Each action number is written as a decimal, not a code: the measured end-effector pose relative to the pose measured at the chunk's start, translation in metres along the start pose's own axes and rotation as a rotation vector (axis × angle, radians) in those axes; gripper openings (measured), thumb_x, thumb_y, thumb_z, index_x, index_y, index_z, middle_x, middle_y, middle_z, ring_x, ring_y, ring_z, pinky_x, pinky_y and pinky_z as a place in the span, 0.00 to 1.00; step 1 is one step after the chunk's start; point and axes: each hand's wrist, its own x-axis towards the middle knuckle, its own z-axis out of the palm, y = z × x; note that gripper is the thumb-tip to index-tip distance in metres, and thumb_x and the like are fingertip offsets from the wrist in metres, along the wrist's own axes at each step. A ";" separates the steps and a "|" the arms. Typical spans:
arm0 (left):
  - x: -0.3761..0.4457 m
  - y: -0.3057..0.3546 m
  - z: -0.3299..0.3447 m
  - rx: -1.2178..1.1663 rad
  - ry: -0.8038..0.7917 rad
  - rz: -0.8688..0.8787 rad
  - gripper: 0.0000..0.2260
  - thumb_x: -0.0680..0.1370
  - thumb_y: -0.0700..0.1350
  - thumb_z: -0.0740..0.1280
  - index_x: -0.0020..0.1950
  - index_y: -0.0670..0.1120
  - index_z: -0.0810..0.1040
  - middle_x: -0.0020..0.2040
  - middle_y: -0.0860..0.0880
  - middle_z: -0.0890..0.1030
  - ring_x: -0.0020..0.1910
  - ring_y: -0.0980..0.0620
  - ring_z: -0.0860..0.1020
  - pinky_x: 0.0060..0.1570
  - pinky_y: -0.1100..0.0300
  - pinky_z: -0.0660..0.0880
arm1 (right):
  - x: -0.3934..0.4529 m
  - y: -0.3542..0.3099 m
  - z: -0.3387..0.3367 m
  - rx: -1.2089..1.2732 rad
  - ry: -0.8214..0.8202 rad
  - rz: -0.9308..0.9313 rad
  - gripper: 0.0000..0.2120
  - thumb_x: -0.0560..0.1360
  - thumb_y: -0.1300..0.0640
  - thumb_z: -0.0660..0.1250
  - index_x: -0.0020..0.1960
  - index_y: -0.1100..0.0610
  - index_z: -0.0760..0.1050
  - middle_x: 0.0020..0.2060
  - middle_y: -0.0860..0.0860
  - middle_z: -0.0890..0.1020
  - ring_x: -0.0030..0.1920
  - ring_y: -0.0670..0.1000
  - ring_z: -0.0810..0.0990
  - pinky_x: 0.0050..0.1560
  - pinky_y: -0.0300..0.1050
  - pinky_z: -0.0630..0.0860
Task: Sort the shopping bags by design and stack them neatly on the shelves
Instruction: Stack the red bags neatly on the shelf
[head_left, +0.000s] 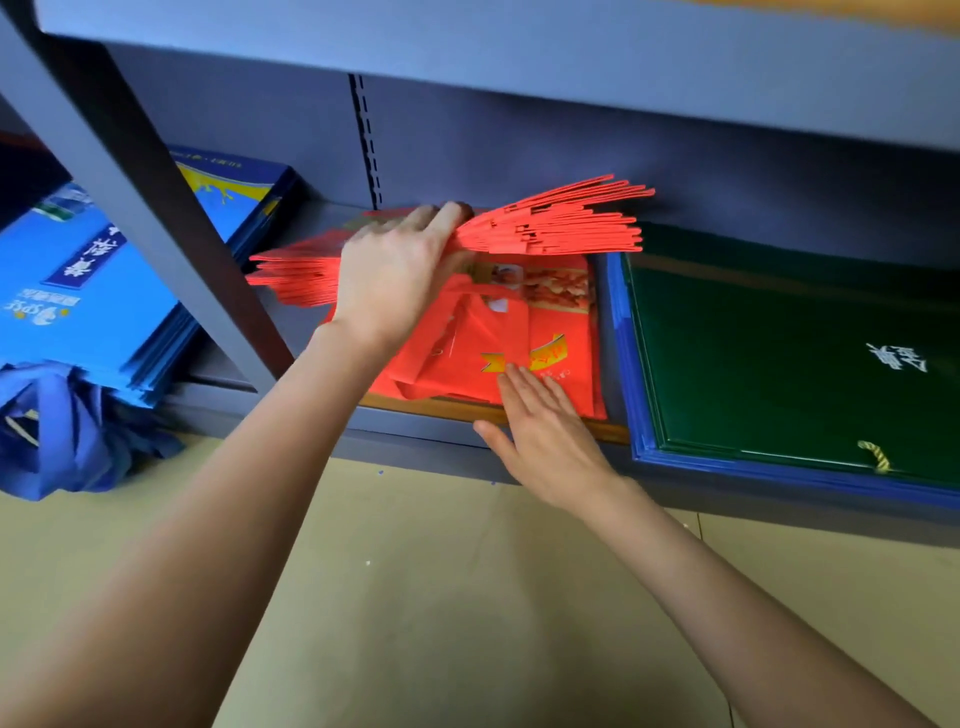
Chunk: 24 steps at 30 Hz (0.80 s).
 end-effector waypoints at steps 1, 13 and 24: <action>0.002 0.000 -0.002 -0.021 -0.004 -0.007 0.14 0.72 0.54 0.65 0.49 0.45 0.77 0.35 0.46 0.79 0.29 0.43 0.79 0.25 0.60 0.70 | 0.004 -0.001 -0.002 0.002 -0.045 0.023 0.36 0.78 0.37 0.40 0.76 0.62 0.48 0.76 0.56 0.49 0.76 0.51 0.46 0.73 0.44 0.38; -0.061 0.020 0.050 0.018 -0.236 0.171 0.20 0.70 0.50 0.55 0.55 0.52 0.82 0.49 0.51 0.84 0.42 0.49 0.82 0.39 0.60 0.76 | -0.025 -0.018 -0.002 0.037 0.489 -0.172 0.16 0.74 0.56 0.59 0.52 0.63 0.81 0.51 0.57 0.83 0.51 0.55 0.82 0.53 0.46 0.78; -0.064 0.026 0.042 0.010 -0.357 0.152 0.30 0.59 0.48 0.80 0.61 0.48 0.79 0.55 0.44 0.81 0.49 0.43 0.80 0.47 0.52 0.77 | 0.024 0.028 -0.050 0.231 0.013 0.062 0.32 0.72 0.44 0.69 0.71 0.53 0.63 0.72 0.51 0.61 0.72 0.54 0.60 0.71 0.50 0.57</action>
